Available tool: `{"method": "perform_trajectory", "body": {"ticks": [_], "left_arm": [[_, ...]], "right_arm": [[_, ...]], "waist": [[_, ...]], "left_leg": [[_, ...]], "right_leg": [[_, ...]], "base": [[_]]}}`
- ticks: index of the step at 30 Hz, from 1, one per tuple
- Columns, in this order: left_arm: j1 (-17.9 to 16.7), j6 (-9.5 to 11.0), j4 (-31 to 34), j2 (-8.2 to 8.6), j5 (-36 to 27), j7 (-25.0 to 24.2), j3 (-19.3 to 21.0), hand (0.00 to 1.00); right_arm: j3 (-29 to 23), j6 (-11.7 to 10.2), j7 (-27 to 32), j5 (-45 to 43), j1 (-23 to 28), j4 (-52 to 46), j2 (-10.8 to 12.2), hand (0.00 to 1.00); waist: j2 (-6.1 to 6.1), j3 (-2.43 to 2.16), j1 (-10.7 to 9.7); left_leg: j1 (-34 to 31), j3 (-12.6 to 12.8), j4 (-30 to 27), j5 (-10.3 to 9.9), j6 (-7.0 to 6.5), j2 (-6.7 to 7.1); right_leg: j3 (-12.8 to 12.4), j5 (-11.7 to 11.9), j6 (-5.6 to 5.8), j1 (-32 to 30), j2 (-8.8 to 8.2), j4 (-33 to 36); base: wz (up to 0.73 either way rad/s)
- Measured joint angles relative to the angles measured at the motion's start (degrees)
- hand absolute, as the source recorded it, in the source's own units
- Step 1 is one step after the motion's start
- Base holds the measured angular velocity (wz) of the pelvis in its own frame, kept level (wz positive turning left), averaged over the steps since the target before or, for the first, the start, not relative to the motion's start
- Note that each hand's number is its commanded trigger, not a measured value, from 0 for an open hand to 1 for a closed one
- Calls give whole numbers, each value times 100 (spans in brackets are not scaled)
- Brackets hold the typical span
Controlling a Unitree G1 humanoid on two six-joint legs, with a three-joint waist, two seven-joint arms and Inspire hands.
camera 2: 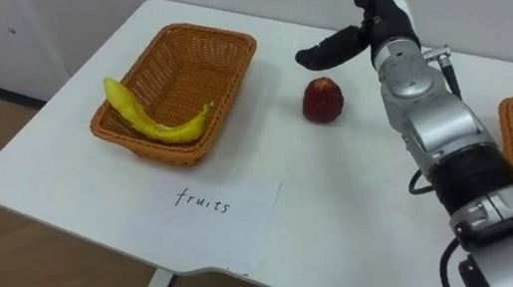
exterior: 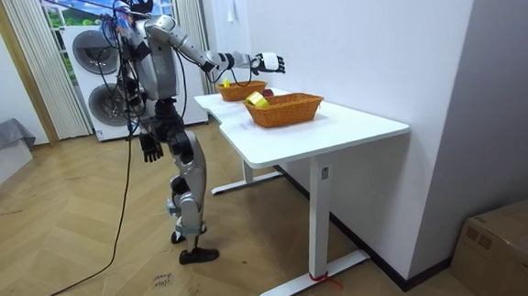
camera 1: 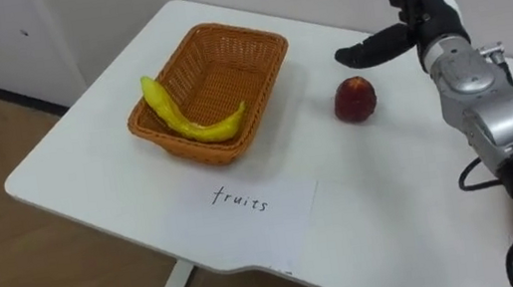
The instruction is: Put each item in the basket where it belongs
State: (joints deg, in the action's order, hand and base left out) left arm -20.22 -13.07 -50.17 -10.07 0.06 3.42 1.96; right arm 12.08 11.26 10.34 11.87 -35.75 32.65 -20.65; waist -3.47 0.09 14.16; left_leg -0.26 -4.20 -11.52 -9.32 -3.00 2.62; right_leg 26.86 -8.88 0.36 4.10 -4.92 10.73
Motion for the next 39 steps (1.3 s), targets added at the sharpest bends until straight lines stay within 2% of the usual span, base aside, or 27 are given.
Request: {"method": "perform_trajectory", "body": {"ticks": [5, 10, 17, 26, 28, 33, 39], "left_arm": [[-1, 53, -55, 0, 1, -12, -5, 0], [-3, 87, -249, 0, 13, -21, -5, 0], [-60, 86, -301, 3, -2, -74, -9, 0], [-58, 86, -302, 9, 4, -164, -10, 0], [-55, 85, -302, 9, 21, -174, -25, 0], [-44, 81, -302, 13, 46, -190, -43, 0], [-32, 53, -292, 55, 57, -282, -43, 0]], "right_arm": [[9, -9, -58, 2, 42, 0, 1, 0], [9, -149, -53, -47, 135, 0, 5, 0], [10, -182, -50, -47, 161, 82, 6, 0], [12, -195, -50, -45, 161, 88, 14, 0], [21, -264, -54, -46, 161, 195, 78, 0], [32, -291, -120, -80, 296, 344, 205, 0], [36, -298, -198, -86, 419, 534, 323, 0]], "waist": [[-51, 7, 11], [-74, 11, 32], [-31, 44, 32], [-30, 43, 47], [-24, 43, 45], [29, 69, 46], [122, 39, 46]], "left_leg": [[3, 3, 1, 0, 0, -2], [6, 6, 2, 0, 0, 0], [-4, 0, -3, 0, 0, 0], [-4, 0, 2, 0, 0, 1], [12, 1, 3, 0, 0, 1], [47, -2, 3, 0, -1, 3], [58, -2, 0, 0, 0, 3]], "right_leg": [[1, 0, 0, 1, 1, 0], [4, 0, 0, 1, -1, 4], [14, 0, 0, 0, -3, 7], [17, -2, 3, -3, -3, 6], [16, -2, 3, 9, -3, 5], [18, -2, 3, 53, -4, -6], [19, -2, 3, 63, -3, -6]], "base": [[0], [0], [0], [0], [0], [0], [0]]}}
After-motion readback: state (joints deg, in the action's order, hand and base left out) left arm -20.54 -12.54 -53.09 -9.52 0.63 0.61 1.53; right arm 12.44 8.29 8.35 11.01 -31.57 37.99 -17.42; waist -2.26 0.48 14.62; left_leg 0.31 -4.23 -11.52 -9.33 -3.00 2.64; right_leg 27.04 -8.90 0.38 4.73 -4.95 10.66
